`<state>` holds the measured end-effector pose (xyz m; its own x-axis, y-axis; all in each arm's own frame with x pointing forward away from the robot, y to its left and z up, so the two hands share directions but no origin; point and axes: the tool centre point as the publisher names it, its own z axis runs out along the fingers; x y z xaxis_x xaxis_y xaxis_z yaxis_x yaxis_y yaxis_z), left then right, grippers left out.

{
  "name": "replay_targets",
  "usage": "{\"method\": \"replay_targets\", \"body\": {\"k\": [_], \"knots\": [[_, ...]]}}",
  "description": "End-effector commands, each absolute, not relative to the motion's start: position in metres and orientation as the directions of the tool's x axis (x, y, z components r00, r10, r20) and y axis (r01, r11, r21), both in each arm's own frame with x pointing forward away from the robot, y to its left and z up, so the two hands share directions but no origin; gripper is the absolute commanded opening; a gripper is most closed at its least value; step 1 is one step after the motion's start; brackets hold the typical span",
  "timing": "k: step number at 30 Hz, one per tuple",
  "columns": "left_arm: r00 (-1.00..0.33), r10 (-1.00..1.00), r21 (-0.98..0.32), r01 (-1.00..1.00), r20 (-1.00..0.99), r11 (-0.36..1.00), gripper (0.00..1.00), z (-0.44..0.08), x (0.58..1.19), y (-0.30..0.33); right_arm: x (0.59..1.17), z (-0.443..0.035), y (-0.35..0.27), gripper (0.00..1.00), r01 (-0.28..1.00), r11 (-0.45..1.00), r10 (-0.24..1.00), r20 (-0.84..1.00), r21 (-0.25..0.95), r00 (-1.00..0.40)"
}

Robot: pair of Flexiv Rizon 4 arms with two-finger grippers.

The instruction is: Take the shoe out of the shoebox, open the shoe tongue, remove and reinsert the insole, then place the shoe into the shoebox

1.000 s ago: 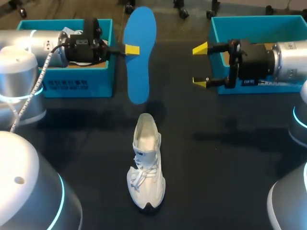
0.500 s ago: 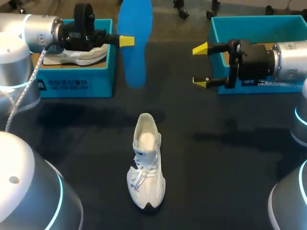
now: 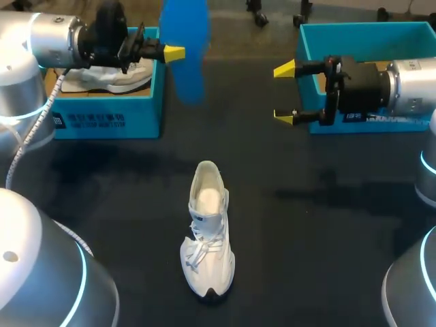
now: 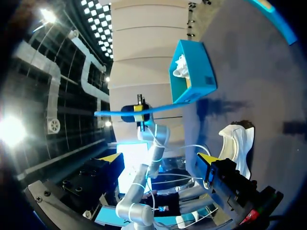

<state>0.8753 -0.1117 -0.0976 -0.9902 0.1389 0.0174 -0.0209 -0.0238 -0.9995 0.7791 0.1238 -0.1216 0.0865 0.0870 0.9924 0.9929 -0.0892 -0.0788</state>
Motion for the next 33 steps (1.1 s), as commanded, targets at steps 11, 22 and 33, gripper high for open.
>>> {"method": "replay_targets", "body": {"k": [11, 22, 33], "knots": [[-0.852, 0.032, -0.847, 0.516, -0.523, -0.126, 0.0, -0.126, 0.96, -0.096, 0.78, -0.122, 0.126, 1.0, 0.993, -0.09, 0.089, 0.992, -0.079, 0.087], [-0.8, 0.02, -0.798, 0.595, -0.599, -0.091, 0.0, -0.128, 0.962, -0.095, 0.78, -0.122, 0.126, 1.0, 0.993, -0.09, 0.089, 0.992, -0.079, 0.087], [-0.565, -0.05, -0.562, 0.825, -0.824, -0.065, 0.0, -0.151, 0.924, -0.088, 0.78, -0.122, 0.126, 1.0, 0.993, -0.09, 0.089, 0.992, -0.079, 0.087]]}}
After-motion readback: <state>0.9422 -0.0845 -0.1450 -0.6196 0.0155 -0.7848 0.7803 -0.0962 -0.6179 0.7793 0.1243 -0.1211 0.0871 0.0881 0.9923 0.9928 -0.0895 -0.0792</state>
